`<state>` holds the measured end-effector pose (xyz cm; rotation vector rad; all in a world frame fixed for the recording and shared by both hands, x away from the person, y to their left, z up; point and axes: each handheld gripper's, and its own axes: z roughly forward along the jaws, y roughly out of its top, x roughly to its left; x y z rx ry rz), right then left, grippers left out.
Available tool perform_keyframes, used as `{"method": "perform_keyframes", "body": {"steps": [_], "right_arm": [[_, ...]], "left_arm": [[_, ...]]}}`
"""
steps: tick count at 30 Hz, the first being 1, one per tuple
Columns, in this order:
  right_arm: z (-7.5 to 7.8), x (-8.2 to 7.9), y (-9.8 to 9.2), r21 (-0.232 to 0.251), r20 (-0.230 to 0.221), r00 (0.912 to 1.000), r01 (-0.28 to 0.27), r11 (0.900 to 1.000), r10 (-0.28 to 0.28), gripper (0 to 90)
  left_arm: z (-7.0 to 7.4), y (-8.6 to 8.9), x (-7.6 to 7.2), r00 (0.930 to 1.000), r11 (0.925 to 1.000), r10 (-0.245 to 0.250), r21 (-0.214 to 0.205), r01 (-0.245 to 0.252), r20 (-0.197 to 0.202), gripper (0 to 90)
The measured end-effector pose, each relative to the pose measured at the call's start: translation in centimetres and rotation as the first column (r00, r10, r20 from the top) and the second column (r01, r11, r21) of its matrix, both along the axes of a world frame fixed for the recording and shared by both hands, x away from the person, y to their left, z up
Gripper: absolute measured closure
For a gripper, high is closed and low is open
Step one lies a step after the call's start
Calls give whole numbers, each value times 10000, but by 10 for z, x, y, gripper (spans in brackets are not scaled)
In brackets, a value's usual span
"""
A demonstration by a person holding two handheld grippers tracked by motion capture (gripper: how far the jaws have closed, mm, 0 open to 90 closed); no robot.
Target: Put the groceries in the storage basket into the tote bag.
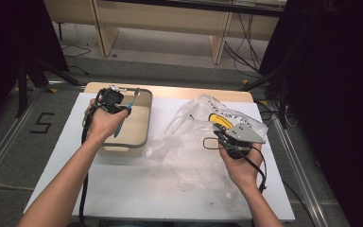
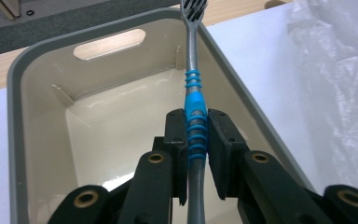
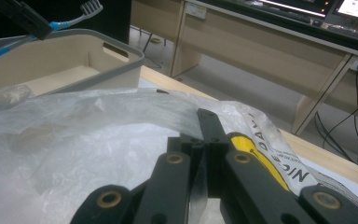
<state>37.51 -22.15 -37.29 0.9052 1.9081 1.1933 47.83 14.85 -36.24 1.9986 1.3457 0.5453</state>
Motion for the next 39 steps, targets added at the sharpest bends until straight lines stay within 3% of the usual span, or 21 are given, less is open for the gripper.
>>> {"method": "perform_keyframes", "body": {"steps": [25, 39], "right_arm": [[0, 0, 0, 10, -13, 10000, -9, 10000, 9, 900], [0, 0, 0, -14, -26, 10000, -8, 10000, 8, 900]], "left_arm": [[10, -10, -28, 9952, 9953, -964, 133, 961, 191, 780], [6, -19, -48, 9865, 9866, -1631, 85, 1630, 138, 780]]}}
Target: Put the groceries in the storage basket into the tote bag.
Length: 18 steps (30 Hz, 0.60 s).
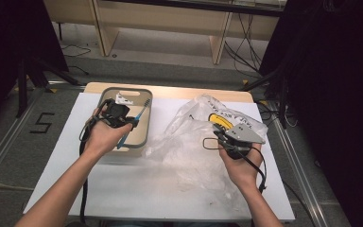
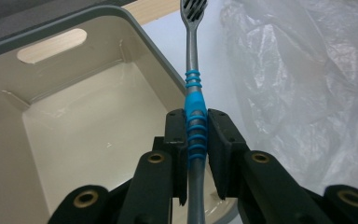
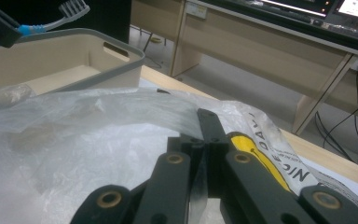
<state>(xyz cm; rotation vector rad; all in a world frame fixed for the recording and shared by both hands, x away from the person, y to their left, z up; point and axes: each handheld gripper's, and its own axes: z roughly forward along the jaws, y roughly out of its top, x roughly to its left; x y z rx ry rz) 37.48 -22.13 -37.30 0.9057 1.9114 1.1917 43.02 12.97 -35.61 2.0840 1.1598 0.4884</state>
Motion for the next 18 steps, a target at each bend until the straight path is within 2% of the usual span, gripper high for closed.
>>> {"method": "perform_keyframes", "body": {"steps": [5, 7, 12, 18], "right_arm": [[0, 0, 0, -1, -3, 10000, 7, 10000, -7, 900], [0, 0, 0, -7, 7, 10000, -1, 10000, 1, 900], [0, 0, 0, 8, -5, 10000, 3, 10000, -3, 900], [0, 0, 0, -25, -12, 10000, -20, 10000, 20, 900]], "left_arm": [[0, -3, -8, 9996, 9996, -239, -129, 241, 117, 780], [-1, -3, -11, 9986, 9987, -484, -127, 486, 208, 780], [-6, -4, -19, 9973, 9970, -719, -279, 723, 147, 780], [-7, -9, -33, 9927, 9930, -1145, -264, 1155, 375, 780]]}}
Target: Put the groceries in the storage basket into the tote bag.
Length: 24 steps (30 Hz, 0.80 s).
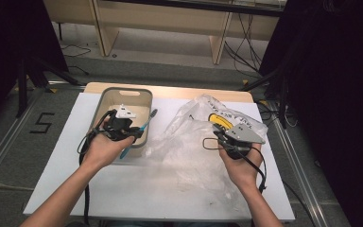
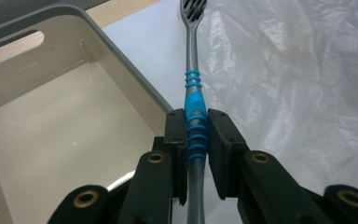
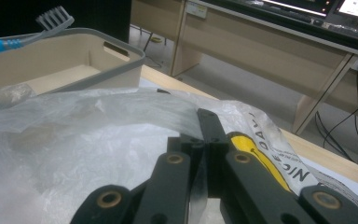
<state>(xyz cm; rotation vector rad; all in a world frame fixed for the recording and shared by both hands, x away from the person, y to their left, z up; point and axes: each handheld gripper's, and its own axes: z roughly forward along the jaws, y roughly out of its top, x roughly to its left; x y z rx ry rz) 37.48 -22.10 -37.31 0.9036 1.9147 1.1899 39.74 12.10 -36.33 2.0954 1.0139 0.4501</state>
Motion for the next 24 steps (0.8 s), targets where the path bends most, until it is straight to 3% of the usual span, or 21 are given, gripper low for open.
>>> {"method": "perform_keyframes", "body": {"steps": [13, 24], "right_arm": [[0, 0, 0, -11, 3, 10000, 3, 10000, -3, 900], [0, 0, 0, -7, 8, 10000, 4, 10000, -4, 900]], "left_arm": [[-3, -12, -25, 9962, 9964, -847, 30, 847, 217, 780], [-5, -29, -43, 9860, 9858, -1659, 294, 1653, 186, 780]]}}
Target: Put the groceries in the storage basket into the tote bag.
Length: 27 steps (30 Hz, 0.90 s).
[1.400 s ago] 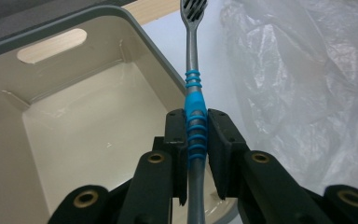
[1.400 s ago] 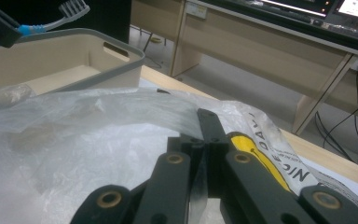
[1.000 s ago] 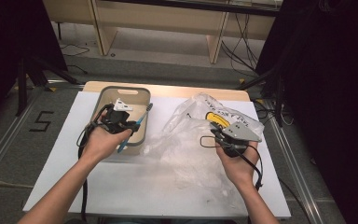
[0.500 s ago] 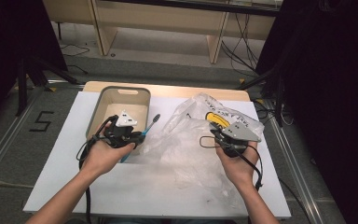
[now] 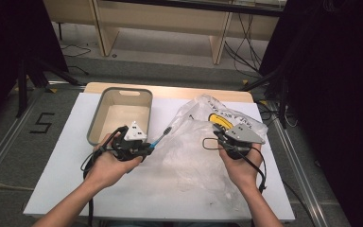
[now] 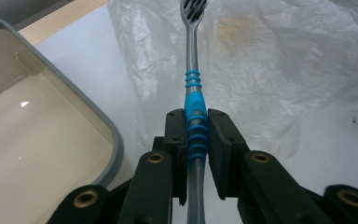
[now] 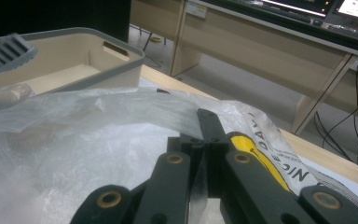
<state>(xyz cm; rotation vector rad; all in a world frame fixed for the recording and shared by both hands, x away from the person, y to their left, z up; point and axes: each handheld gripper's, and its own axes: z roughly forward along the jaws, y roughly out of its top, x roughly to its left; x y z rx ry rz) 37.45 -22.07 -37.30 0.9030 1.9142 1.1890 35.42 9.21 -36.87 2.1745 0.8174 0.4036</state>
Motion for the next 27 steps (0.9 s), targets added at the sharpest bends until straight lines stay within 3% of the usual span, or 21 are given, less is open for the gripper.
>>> {"method": "perform_keyframes", "body": {"steps": [12, 27], "right_arm": [[0, 0, 0, 24, 29, 10000, 0, 10000, 0, 900], [0, -1, 1, 22, 25, 10000, -21, 10000, 21, 900]], "left_arm": [[-12, -28, -10, 9975, 9967, -636, 486, 650, -293, 780], [-29, -59, -7, 9948, 9910, -860, 981, 910, -536, 780]]}}
